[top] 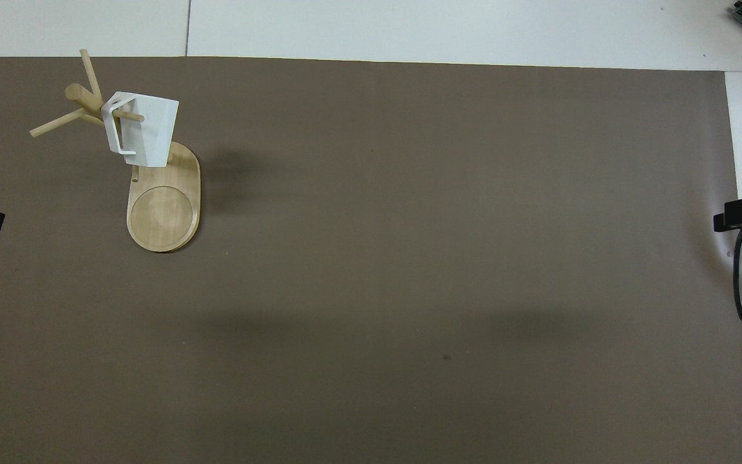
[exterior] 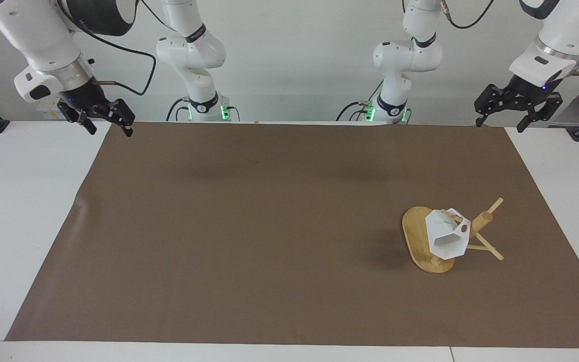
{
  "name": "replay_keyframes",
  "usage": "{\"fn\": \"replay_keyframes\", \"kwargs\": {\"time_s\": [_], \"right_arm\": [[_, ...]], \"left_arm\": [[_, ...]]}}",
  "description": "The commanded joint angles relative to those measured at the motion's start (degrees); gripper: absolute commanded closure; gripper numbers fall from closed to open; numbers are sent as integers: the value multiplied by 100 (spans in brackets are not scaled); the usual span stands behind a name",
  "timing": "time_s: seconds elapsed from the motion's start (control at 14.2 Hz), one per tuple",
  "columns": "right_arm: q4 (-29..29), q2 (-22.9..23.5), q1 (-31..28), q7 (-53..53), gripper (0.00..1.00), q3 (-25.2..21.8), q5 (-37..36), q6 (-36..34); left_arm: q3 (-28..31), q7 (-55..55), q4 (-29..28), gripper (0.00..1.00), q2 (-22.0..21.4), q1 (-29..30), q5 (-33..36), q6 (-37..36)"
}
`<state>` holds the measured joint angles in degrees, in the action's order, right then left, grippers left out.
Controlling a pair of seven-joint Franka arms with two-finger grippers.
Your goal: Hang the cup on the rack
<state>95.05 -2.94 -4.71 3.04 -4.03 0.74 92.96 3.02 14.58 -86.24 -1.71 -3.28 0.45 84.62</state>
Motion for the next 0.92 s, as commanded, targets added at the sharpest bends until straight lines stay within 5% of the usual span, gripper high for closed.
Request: {"fn": "replay_keyframes", "kwargs": {"time_s": [0.0,0.85], "right_arm": [[58,-48,-39,-23,0,16,-30,170],[102,-75,-30,3,0,25,-4,82]], "left_arm": [[-153,-8,-147,0,-102,152,43,108],[-328,-419,-165,0,-137,363,-9,38]]}}
